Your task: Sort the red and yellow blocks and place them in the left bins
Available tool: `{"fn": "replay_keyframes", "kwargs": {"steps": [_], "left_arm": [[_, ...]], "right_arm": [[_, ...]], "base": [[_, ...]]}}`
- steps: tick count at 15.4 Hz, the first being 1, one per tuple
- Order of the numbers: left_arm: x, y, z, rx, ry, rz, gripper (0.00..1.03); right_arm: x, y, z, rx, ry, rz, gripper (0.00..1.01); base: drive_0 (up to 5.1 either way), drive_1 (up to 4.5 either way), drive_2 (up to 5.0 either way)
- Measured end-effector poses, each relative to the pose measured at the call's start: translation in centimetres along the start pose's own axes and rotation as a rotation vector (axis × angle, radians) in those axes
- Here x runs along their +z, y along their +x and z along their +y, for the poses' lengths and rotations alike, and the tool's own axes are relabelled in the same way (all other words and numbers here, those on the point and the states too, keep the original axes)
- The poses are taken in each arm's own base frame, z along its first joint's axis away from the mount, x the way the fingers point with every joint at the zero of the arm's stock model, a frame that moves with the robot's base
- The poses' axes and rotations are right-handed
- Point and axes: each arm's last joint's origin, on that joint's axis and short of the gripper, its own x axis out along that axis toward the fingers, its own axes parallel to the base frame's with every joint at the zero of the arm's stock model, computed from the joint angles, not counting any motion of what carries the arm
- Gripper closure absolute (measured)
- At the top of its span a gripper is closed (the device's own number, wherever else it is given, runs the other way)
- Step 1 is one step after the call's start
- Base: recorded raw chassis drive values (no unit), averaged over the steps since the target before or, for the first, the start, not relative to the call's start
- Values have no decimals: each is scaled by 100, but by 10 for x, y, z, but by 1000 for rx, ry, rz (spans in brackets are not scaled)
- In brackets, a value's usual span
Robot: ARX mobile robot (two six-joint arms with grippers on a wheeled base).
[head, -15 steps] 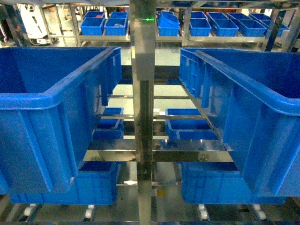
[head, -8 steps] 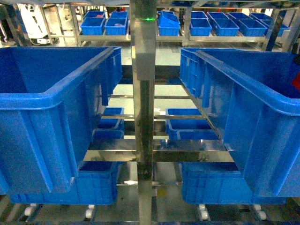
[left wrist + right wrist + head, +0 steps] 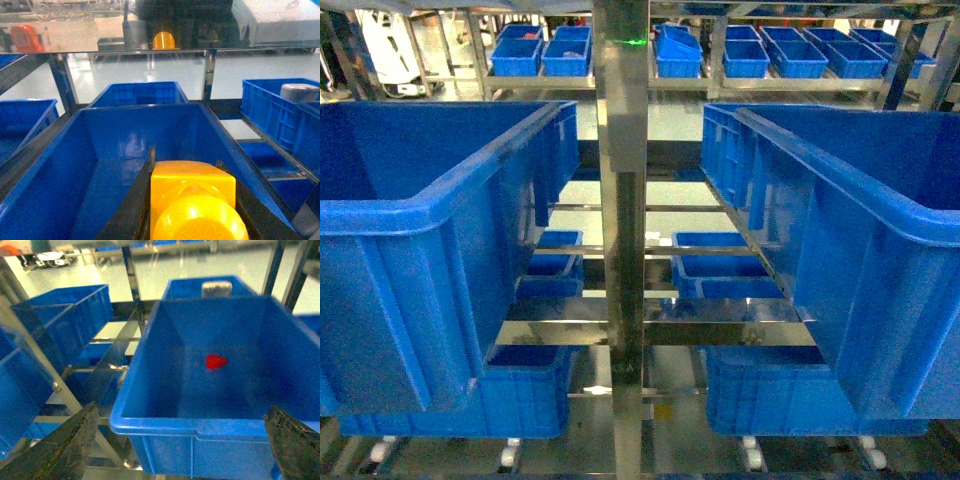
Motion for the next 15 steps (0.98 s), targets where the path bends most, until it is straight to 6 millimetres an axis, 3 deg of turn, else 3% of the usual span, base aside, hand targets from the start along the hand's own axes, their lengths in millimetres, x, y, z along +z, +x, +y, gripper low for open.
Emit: {"fn": "replay_keyframes", "kwargs": {"steps": [2, 3, 12, 15], "left_arm": [[0, 0, 1, 7, 0, 3, 77], [0, 0, 1, 9, 0, 2, 77], [0, 0, 1, 5, 0, 2, 77], [-12, 10, 1, 4, 53, 129, 77]], "right_arm": [[1, -42, 20, -10, -152, -121, 3], [-1, -46, 23, -15, -177, -132, 3], [-23, -38, 30, -24, -302, -63, 3], [-22, -39, 31, -24, -305, -69, 3]], "base": [[0, 0, 0], [0, 0, 0], [0, 0, 0], [0, 0, 0]]}}
